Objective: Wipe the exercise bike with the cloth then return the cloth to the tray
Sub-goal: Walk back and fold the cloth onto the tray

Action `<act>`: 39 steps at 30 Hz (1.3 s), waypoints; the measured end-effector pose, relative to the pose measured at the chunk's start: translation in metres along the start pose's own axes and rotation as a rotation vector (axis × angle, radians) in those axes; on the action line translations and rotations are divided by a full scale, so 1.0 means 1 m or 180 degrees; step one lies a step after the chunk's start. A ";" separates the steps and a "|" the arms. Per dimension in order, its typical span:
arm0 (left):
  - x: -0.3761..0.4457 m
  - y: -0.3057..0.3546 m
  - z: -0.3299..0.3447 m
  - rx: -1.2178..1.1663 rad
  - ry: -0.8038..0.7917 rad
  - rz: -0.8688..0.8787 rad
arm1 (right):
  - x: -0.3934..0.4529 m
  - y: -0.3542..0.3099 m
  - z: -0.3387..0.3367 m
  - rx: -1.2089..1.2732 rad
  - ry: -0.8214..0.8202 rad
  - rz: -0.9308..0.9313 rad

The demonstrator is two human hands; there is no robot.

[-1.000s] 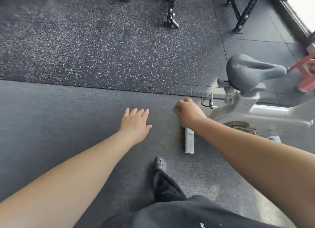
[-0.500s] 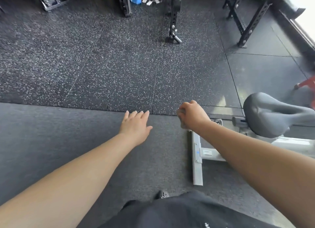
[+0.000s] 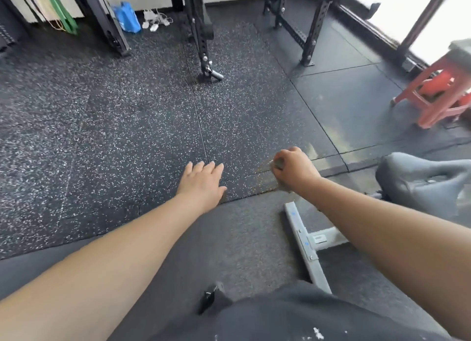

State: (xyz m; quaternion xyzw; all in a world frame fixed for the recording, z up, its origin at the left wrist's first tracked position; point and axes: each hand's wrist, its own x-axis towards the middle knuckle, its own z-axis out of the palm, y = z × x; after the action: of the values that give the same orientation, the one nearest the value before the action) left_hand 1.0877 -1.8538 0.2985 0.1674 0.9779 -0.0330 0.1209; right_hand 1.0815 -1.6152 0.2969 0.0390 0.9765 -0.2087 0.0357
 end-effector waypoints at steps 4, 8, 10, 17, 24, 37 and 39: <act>0.053 -0.008 -0.015 0.0220 -0.0086 0.0439 | 0.025 -0.003 -0.010 0.0163 0.0107 0.0333; 0.113 0.009 -0.034 0.0482 0.0067 0.0883 | 0.049 0.013 -0.024 0.0295 0.0261 0.0677; 0.146 0.021 -0.044 0.0500 0.0129 0.1031 | 0.064 0.027 -0.033 0.0395 0.0348 0.0855; 0.275 0.076 -0.076 0.0750 0.0222 0.1436 | 0.146 0.092 -0.067 0.0400 0.0493 0.1237; 0.383 0.129 -0.121 0.0839 0.0295 0.1634 | 0.234 0.151 -0.117 -0.0099 0.0448 0.1433; 0.565 0.216 -0.159 0.0987 0.0103 0.2567 | 0.355 0.256 -0.159 0.0190 0.0699 0.2037; 0.605 0.228 -0.172 0.1125 0.0164 0.2738 | 0.386 0.270 -0.170 0.0227 0.0756 0.2156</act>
State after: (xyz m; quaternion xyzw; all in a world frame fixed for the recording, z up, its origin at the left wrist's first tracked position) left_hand 0.5719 -1.4277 0.3097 0.5765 0.8018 -0.1417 0.0689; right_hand 0.7133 -1.2761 0.3094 0.3856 0.8977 -0.2129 -0.0122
